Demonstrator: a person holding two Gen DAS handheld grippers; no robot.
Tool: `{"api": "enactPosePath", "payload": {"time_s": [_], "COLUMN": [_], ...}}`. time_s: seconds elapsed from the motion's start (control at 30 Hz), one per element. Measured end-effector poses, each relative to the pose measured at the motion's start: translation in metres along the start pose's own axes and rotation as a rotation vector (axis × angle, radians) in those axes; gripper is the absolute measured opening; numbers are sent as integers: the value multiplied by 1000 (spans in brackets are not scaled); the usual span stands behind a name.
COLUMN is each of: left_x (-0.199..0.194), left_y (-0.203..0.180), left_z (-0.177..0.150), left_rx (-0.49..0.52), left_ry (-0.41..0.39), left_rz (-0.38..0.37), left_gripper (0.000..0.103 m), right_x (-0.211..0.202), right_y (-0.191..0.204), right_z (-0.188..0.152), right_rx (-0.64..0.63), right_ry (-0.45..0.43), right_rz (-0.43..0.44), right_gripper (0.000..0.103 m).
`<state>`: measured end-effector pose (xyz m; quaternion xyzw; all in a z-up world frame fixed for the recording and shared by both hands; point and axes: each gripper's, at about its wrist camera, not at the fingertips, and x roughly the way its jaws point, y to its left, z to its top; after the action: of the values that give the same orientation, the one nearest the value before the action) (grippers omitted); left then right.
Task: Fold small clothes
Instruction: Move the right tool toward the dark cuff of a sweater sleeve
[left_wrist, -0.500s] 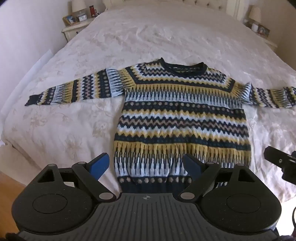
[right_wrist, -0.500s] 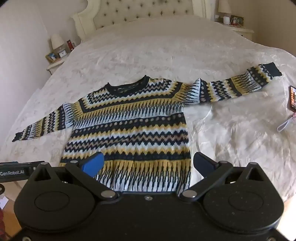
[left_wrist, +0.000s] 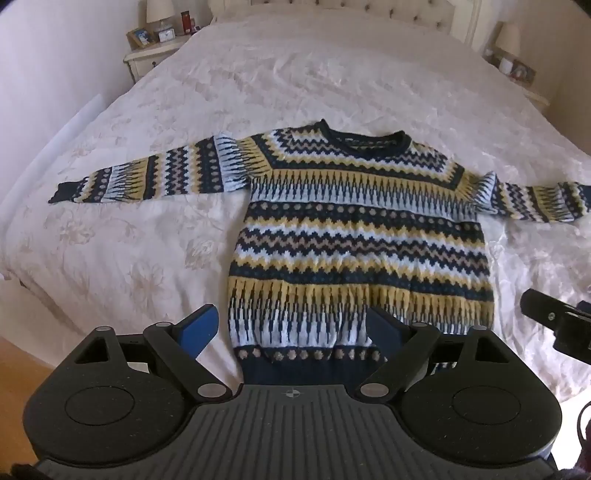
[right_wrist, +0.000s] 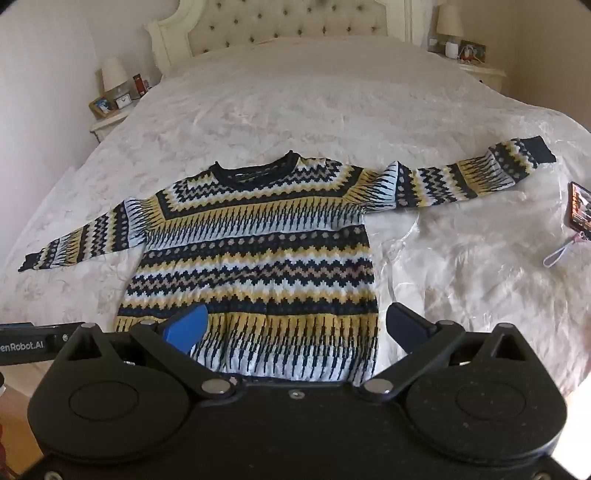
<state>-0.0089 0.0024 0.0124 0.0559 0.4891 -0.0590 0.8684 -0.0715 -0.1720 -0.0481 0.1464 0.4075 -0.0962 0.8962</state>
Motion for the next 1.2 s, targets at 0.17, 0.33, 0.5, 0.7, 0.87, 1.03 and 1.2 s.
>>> {"api": "enactPosePath", "payload": {"time_s": [0.17, 0.33, 0.5, 0.7, 0.87, 1.03, 1.2], "left_x": [-4, -6, -6, -6, -5, -4, -3], "left_y": [0, -1, -2, 0, 3, 4, 5], "left_z": [-3, -3, -6, -9, -10, -11, -11], "left_rx": [0, 10, 26, 44, 43, 40, 28], "left_ry": [-22, -42, -55, -77, -81, -95, -108], "left_rz": [-4, -9, -12, -16, -27, -43, -61], "left_gripper": [87, 87, 87, 87, 87, 87, 87], "right_x": [-1, -4, -6, -6, -3, -1, 2], "right_y": [0, 4, 8, 13, 15, 14, 14], "right_z": [-2, -4, -6, -6, -8, -9, -9], "right_rx": [14, 0, -8, -26, -30, -27, -27], "right_ry": [-1, -13, -24, -39, -27, -15, -3], "right_rz": [8, 10, 28, 35, 34, 29, 31], "right_gripper": [102, 102, 102, 102, 102, 102, 102]}}
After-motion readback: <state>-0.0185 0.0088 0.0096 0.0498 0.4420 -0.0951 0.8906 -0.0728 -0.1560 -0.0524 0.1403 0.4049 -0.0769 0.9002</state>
